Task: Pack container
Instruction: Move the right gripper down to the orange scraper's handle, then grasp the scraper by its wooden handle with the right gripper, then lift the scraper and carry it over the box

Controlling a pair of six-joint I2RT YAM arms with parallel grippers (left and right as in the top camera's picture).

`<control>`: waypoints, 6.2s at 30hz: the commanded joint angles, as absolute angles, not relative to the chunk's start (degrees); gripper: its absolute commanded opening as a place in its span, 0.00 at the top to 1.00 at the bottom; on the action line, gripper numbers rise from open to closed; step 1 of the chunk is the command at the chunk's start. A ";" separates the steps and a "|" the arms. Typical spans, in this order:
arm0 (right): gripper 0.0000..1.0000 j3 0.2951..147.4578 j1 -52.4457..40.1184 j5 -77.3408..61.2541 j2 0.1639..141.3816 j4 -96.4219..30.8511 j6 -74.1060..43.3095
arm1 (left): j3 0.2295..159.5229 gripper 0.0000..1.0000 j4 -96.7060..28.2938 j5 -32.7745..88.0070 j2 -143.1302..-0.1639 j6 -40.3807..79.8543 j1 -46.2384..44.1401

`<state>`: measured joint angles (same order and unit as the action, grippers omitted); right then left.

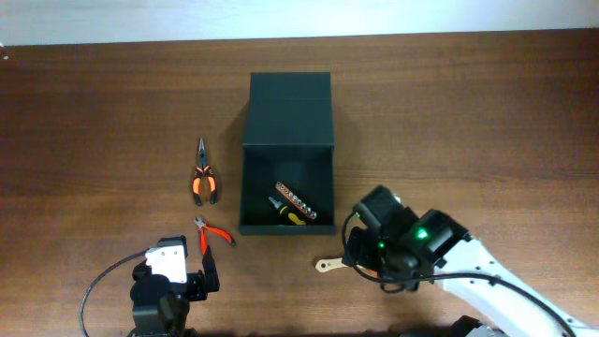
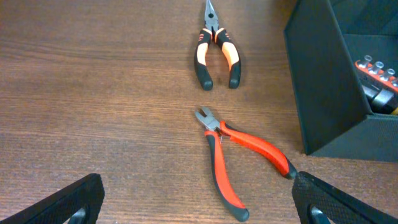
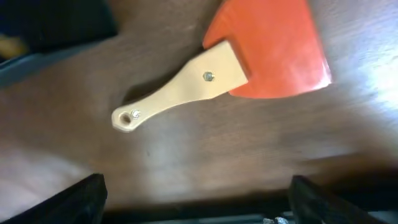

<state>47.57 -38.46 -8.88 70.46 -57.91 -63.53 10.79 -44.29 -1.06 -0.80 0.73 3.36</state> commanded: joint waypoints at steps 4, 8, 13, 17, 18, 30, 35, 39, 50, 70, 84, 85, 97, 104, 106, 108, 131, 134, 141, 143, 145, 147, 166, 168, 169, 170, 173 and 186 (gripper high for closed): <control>0.07 39.88 -38.65 -11.86 70.50 -48.23 -81.19 | 10.50 0.01 -44.14 -0.86 -0.34 1.30 3.60; 0.07 38.39 -38.65 -11.18 70.52 -43.55 -85.10 | 10.50 0.01 -44.14 -0.86 -0.34 1.30 3.60; 0.07 38.35 -38.65 -9.23 71.90 -39.99 -86.50 | 10.50 0.01 -44.14 -0.86 -0.34 1.30 3.60; 0.07 38.35 -38.65 -9.32 75.46 -38.61 -87.79 | 10.50 0.01 -44.14 -0.86 -0.34 1.30 3.60; 0.07 38.35 -38.65 -9.54 76.47 -38.30 -87.81 | 10.50 0.01 -44.14 -0.86 -0.34 1.30 3.60; 0.19 38.35 -38.63 -10.20 84.25 -34.83 -89.06 | 10.50 0.01 -44.14 -0.86 -0.34 1.30 3.60; 0.38 38.35 -38.59 -8.91 84.66 -34.83 -89.03 | 10.50 0.01 -44.14 -0.86 -0.34 1.30 3.60; 0.50 38.35 -38.59 -7.90 84.71 -34.87 -89.03 | 10.50 0.01 -44.14 -0.86 -0.34 1.30 3.60; 0.63 38.35 -38.52 -2.00 84.71 -38.59 -88.79 | 10.50 0.01 -44.14 -0.86 -0.34 1.30 3.60; 0.93 38.37 -38.54 -1.67 84.71 -38.54 -87.26 | 10.50 0.01 -44.14 -0.86 -0.34 1.30 3.60; 0.73 38.02 -38.54 -1.93 84.71 -39.66 -85.78 | 10.50 0.01 -44.14 -0.86 -0.34 1.30 3.60; 0.73 38.02 -38.54 -1.72 84.71 -39.66 -85.78 | 10.50 0.01 -44.14 -0.86 -0.34 1.30 3.60; 0.72 37.87 -38.54 -2.07 87.92 -39.66 -85.73 | 10.50 0.01 -44.14 -0.86 -0.34 1.30 3.60; 0.88 37.95 -38.54 -3.25 89.45 -39.62 -85.76 | 10.50 0.01 -44.14 -0.86 -0.34 1.32 3.60; 0.91 38.06 -38.54 -3.40 89.41 -39.64 -85.71 | 10.50 0.01 -44.14 -0.86 -0.34 1.30 3.60; 0.94 38.30 -38.54 -3.66 89.30 -39.62 -84.55 | 10.50 0.01 -44.14 -0.86 -0.34 1.30 3.60; 0.96 58.78 -38.54 3.84 89.06 -56.16 -75.05 | 10.50 0.01 -44.14 -0.86 -0.34 1.30 3.60; 0.96 62.94 -38.54 5.45 89.06 -59.44 -72.12 | 10.50 0.01 -44.14 -0.86 -0.34 1.30 3.60; 0.96 71.50 -38.61 5.19 89.06 -62.19 -58.76 | 10.50 0.01 -44.14 -0.86 -0.34 1.30 3.60; 0.96 73.63 -38.59 5.10 89.06 -62.78 -54.61 | 10.50 0.01 -44.14 -0.86 -0.34 1.30 3.60; 0.96 75.42 -38.61 4.89 89.06 -62.83 -49.91 | 10.50 0.01 -44.14 -0.86 -0.34 1.30 3.60; 0.96 76.88 -38.61 4.54 89.08 -62.22 -44.07 | 10.50 0.01 -44.14 -0.89 -0.34 1.30 3.60; 0.80 77.91 -39.75 -4.10 91.83 -43.33 -6.33 | 10.50 0.01 -44.14 -0.86 -0.34 1.30 3.60; 0.80 77.91 -39.79 -4.12 93.82 -42.41 -6.35 | 10.50 0.01 -44.14 -0.86 -0.34 1.30 3.60; 0.81 77.91 -39.79 -4.16 95.02 -42.06 -6.37 | 10.50 0.01 -44.14 -0.86 -0.34 1.30 3.60; 0.81 77.91 -39.79 -4.36 96.29 -41.71 -6.39 | 10.50 0.01 -44.14 -0.86 -0.34 1.30 3.60; 0.83 77.91 -39.79 -4.51 100.05 -41.30 -6.39 | 10.50 0.01 -44.14 -0.86 -0.34 1.30 3.60; 0.58 77.91 -39.79 -4.49 103.94 -47.16 -6.42 | 10.50 0.01 -44.14 -0.86 -0.34 1.30 3.60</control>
